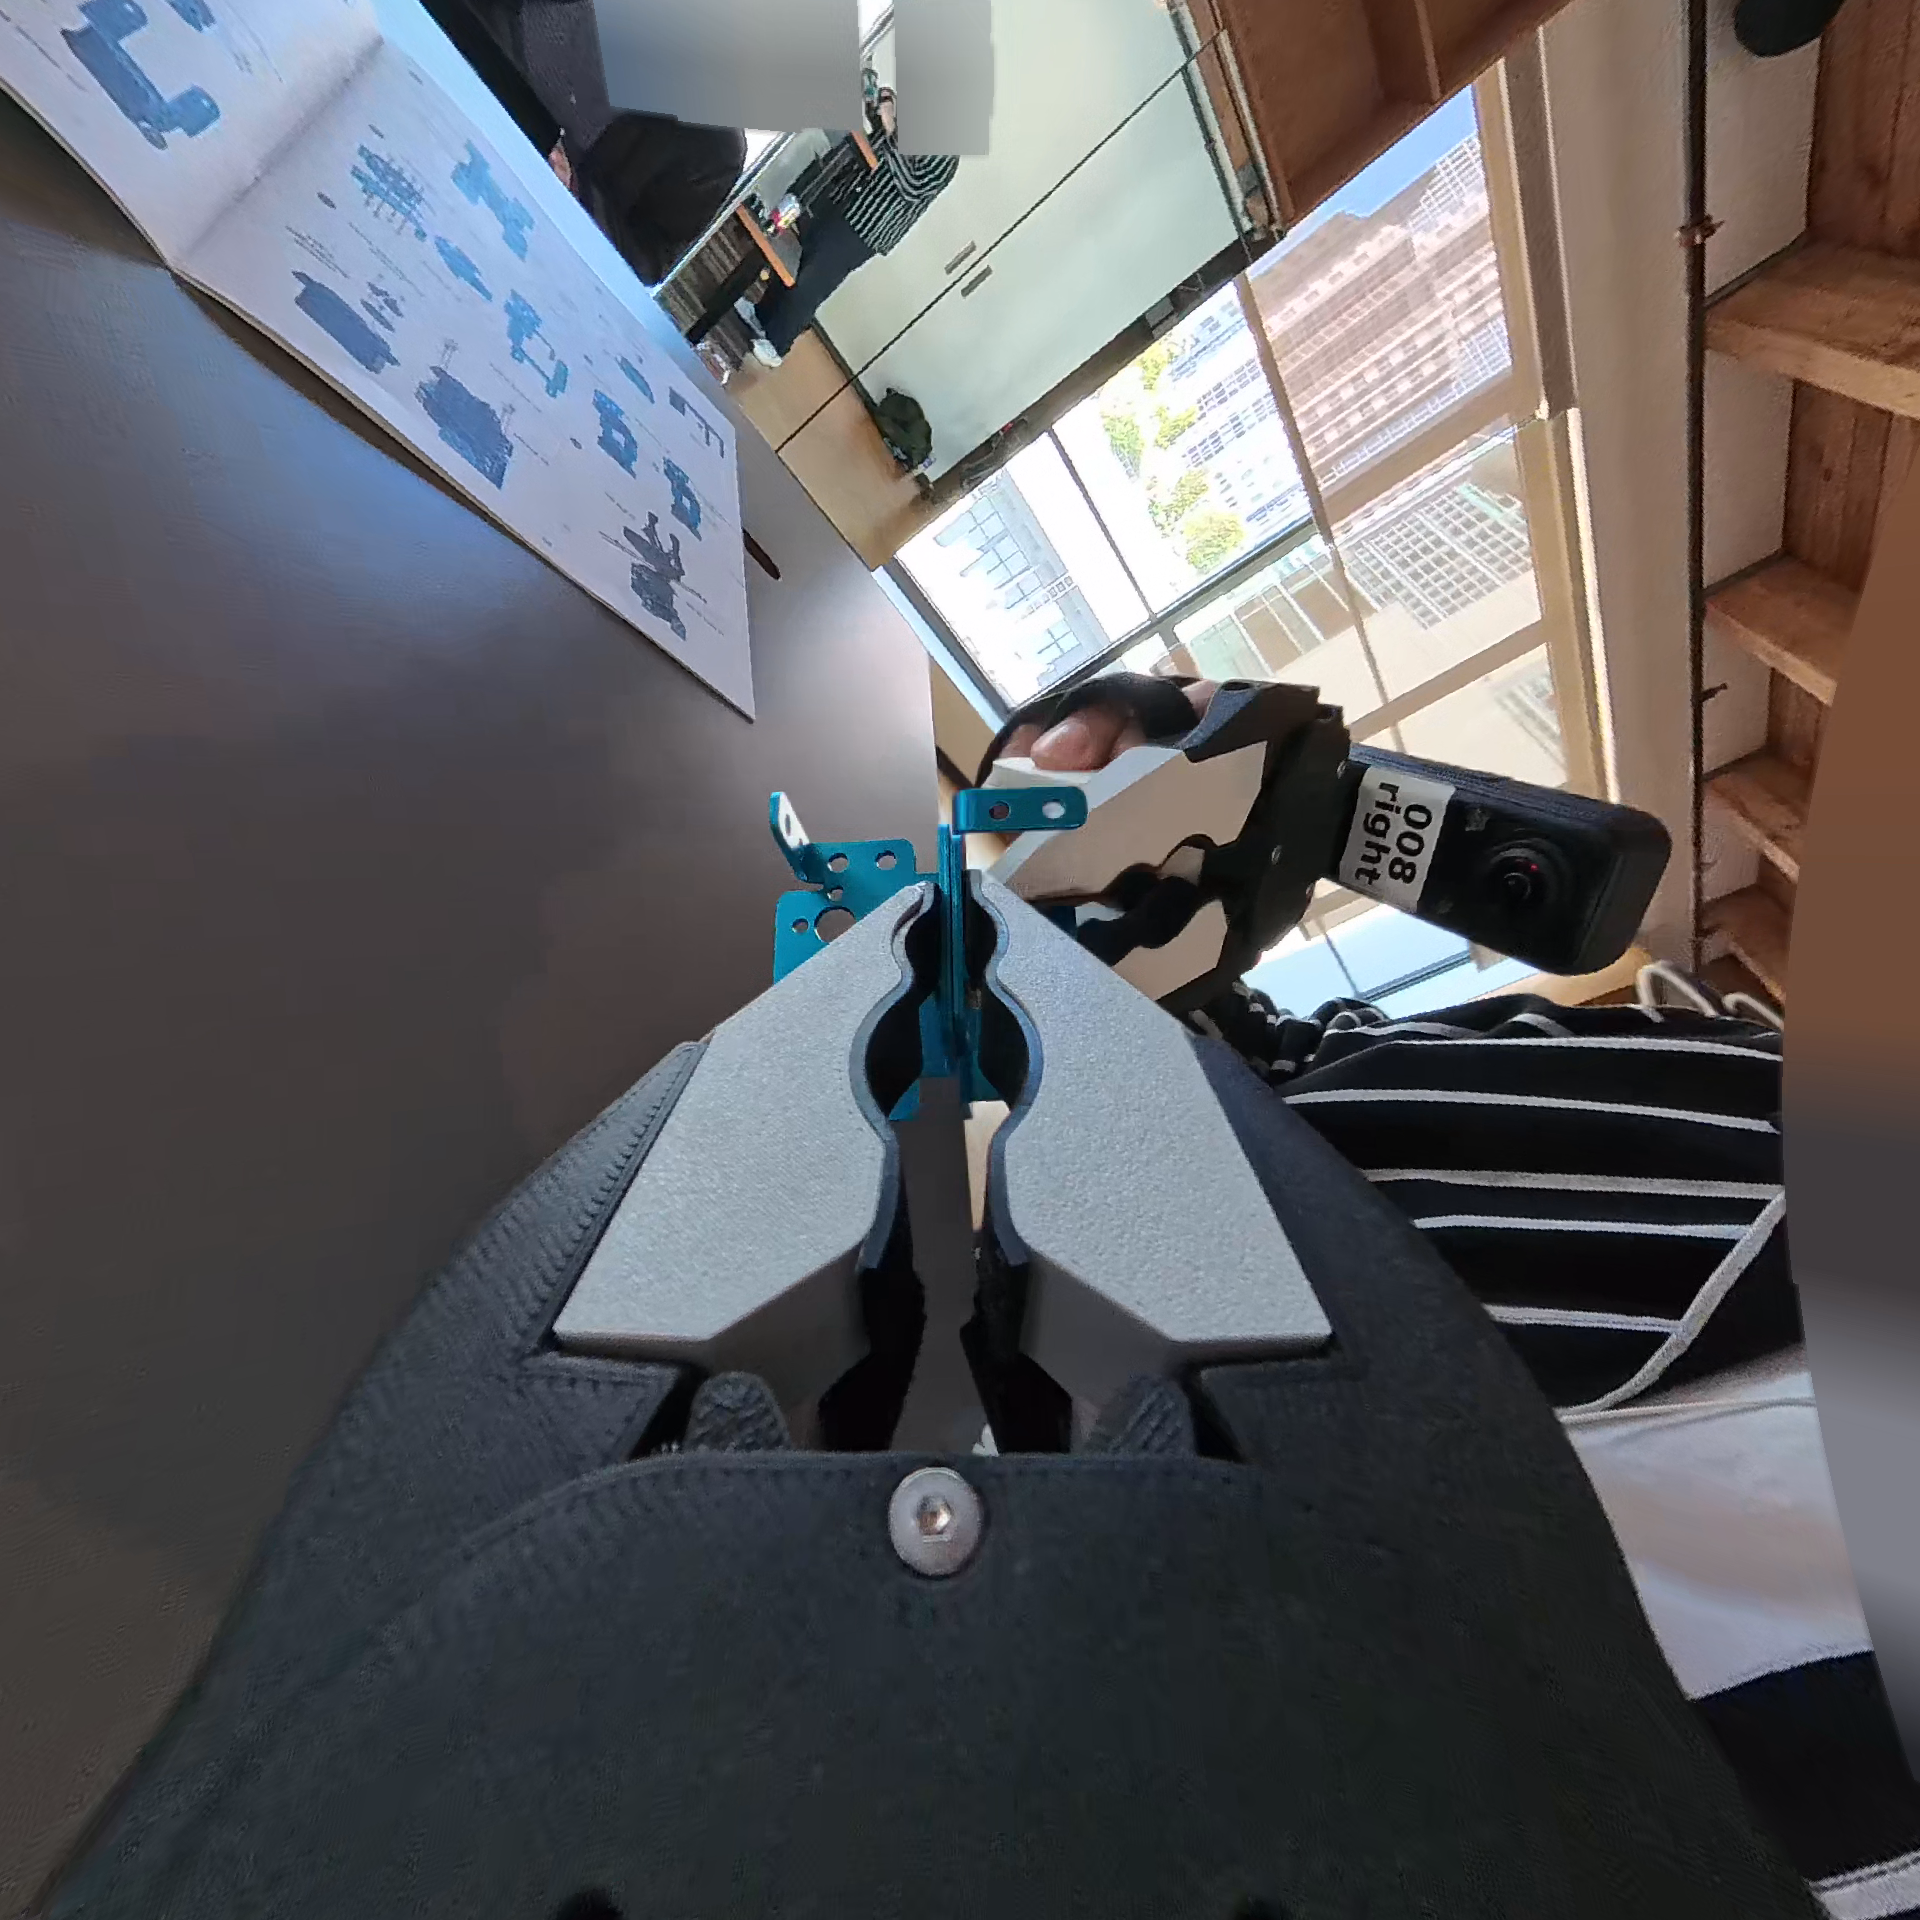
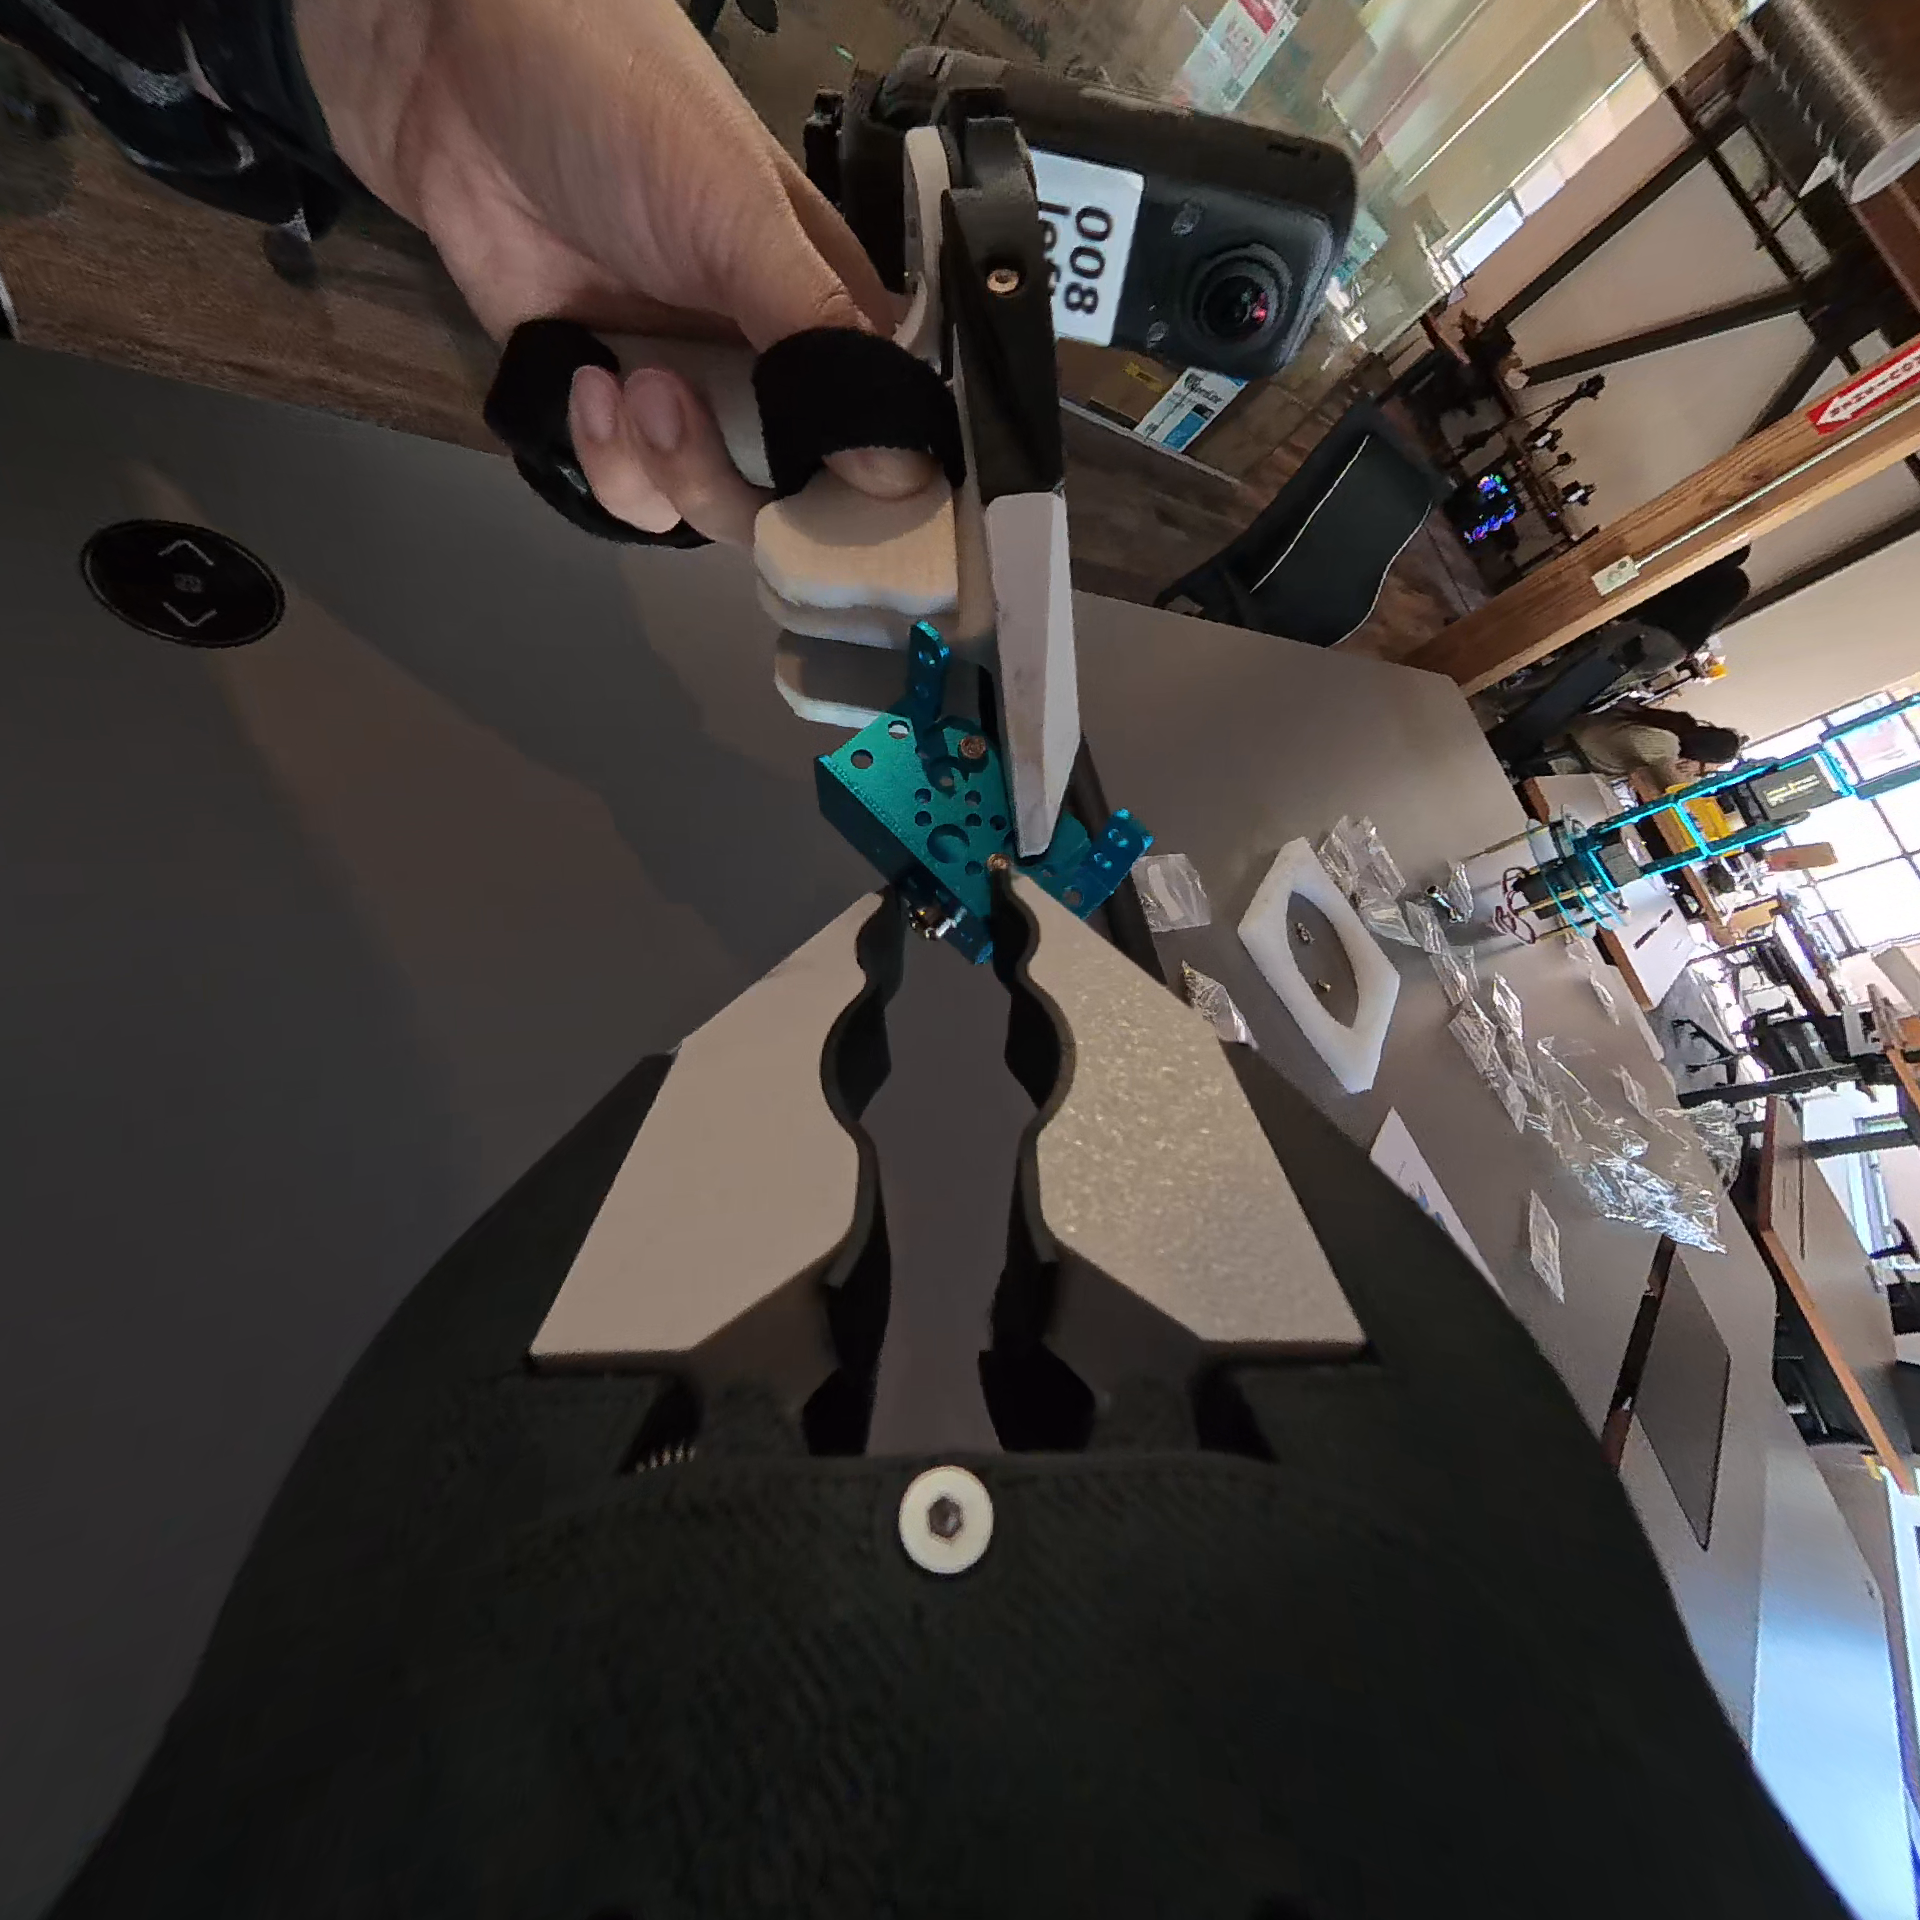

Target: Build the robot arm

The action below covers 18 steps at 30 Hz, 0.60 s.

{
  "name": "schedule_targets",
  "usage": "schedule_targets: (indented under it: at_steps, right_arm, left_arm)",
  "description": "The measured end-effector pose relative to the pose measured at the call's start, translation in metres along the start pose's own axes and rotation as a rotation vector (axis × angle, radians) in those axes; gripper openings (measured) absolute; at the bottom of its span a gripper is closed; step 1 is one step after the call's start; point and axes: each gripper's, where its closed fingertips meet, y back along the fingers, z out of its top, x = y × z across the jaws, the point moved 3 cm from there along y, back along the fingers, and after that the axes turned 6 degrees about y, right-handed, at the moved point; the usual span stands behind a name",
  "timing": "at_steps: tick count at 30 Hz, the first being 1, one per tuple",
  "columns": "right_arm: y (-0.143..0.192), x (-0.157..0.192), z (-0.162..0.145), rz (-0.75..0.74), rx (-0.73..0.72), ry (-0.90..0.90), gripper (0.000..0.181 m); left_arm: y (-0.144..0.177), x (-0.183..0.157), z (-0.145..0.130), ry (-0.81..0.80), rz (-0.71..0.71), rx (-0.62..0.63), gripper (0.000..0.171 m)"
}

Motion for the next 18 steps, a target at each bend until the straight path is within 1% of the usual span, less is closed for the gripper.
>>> schedule_targets:
  at_steps: [4, 5, 6, 7, 10, 18]
  right_arm:
    - [-0.0018, -0.0031, -0.0008, -0.043, 0.014, -0.008, 0.019]
    - [-0.0022, -0.0056, -0.0009, -0.071, 0.016, 0.001, 0.026]
    - [-0.0025, -0.006, -0.0009, -0.076, 0.015, 0.011, 0.028]
    - [-0.0034, -0.0032, -0.0006, -0.051, 0.011, 0.014, 0.024]
    - [-0.0042, -0.0008, -0.0009, -0.027, 0.001, 0.017, 0.021]
    - [-0.0012, -0.0029, -0.0007, -0.05, 0.003, -0.007, 0.015]
  left_arm:
    - [0.0004, 0.0007, 0.0028, 0.005, -0.001, -0.014, 0.002]
    - [0.0008, 0.0005, 0.0032, 0.004, -0.002, -0.011, 0.002]
    - [0.0009, 0.0004, 0.0031, 0.0, 0.002, -0.006, 0.002]
    - [0.0006, -0.0001, 0.0023, -0.004, 0.006, 0.001, 0.002]
    - [-0.0001, 0.0005, 0.0011, -0.009, 0.021, 0.011, 0.002]
    - [0.0005, -0.0019, 0.0032, -0.005, 0.011, -0.01, 0.002]
